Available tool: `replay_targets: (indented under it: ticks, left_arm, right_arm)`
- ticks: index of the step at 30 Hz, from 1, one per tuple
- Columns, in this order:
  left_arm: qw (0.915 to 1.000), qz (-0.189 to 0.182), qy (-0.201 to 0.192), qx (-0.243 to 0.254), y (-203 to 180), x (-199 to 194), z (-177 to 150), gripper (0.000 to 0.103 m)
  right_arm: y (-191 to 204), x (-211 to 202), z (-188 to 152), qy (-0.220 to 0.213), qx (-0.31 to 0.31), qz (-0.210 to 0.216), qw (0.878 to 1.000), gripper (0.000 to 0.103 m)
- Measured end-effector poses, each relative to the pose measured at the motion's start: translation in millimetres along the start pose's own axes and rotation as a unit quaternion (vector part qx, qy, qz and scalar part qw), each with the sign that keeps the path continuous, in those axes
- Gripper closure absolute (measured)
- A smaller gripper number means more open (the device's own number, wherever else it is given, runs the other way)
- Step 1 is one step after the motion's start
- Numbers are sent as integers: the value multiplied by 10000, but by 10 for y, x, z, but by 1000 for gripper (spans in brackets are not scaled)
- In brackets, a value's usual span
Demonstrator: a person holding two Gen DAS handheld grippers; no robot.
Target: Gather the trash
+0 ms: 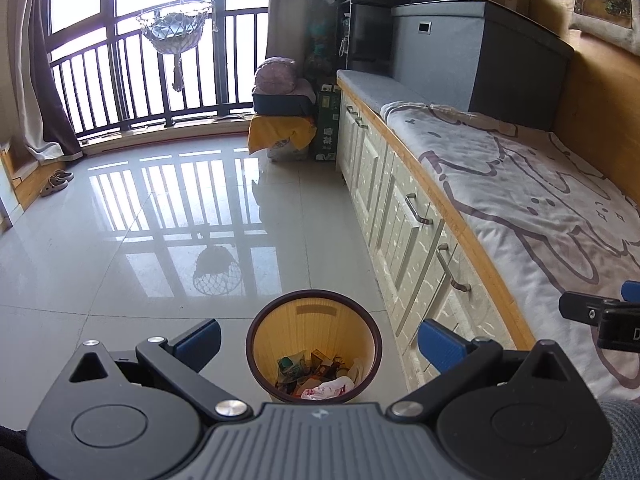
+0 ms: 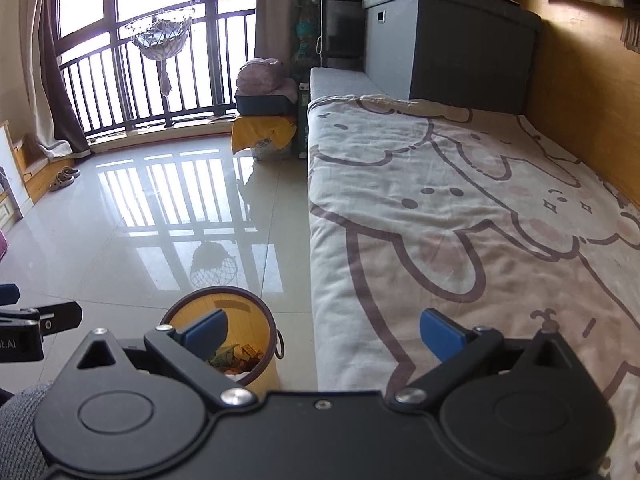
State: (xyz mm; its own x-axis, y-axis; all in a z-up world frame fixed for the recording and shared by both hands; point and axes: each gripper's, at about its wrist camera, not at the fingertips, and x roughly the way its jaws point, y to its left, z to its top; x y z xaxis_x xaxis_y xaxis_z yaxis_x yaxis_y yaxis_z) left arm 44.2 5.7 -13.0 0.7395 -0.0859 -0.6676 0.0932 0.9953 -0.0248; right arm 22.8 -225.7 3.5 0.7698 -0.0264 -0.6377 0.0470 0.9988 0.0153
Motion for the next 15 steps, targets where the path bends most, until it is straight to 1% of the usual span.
replay_targets:
  ticks: [5, 15]
  left_arm:
    - [10000, 24, -8, -10, 0, 2, -4, 0]
    - [10000, 43, 2, -3, -11, 16, -24, 0]
  right_arm:
    - [-33, 8, -9, -14, 100, -7, 9999, 0]
    - [22, 3, -19, -1, -92, -67, 9999, 0]
